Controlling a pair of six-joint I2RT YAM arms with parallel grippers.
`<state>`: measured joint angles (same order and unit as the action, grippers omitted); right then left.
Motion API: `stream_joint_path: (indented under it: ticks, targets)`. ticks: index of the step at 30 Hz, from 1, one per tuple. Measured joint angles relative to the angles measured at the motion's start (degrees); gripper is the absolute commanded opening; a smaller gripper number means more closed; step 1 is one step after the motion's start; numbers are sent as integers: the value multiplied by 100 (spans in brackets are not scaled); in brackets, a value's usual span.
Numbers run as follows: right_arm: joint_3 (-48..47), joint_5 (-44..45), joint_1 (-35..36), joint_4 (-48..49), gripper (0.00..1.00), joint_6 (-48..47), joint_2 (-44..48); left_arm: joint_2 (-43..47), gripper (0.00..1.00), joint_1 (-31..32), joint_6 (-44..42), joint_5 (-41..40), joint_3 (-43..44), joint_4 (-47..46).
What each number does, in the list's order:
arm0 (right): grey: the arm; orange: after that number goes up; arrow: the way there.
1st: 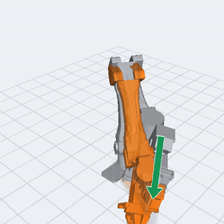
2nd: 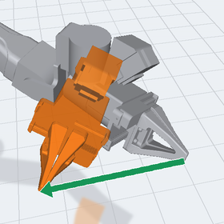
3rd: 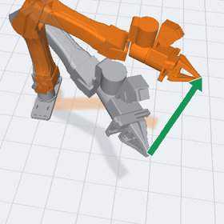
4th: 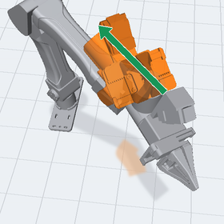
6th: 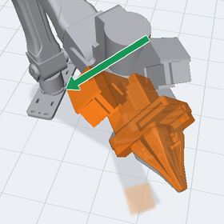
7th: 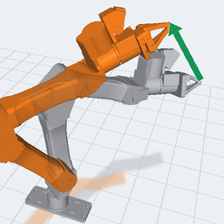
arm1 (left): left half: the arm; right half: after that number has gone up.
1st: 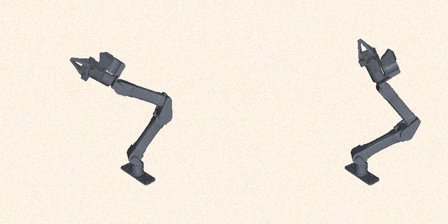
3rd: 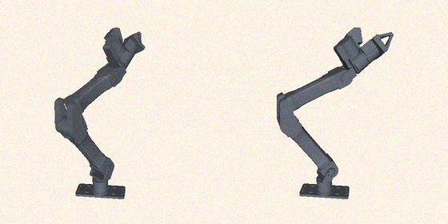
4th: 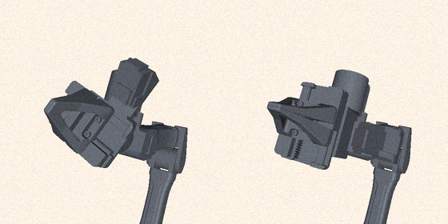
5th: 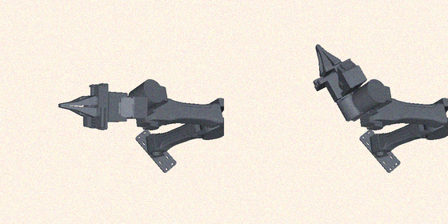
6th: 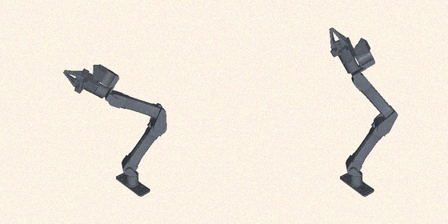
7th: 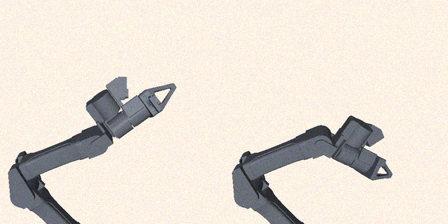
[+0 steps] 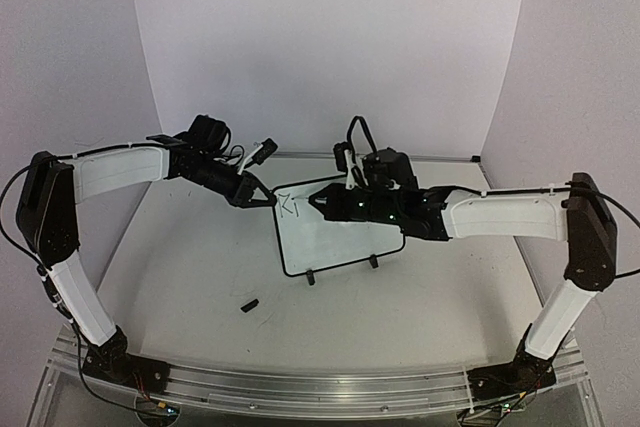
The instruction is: Write a sentence on the whiteboard
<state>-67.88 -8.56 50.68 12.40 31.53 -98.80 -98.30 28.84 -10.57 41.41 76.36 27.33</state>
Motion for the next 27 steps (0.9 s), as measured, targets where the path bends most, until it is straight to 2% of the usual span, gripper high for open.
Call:
stream_joint_path:
  ticks: [16,27]
  targets:
    - [0,160,46,2,0,18,0,0,0,4,0,-11,0,-4]
    - [200,-196,33,120,0,-68,310,0,0,15,-7,-7,2,-10]
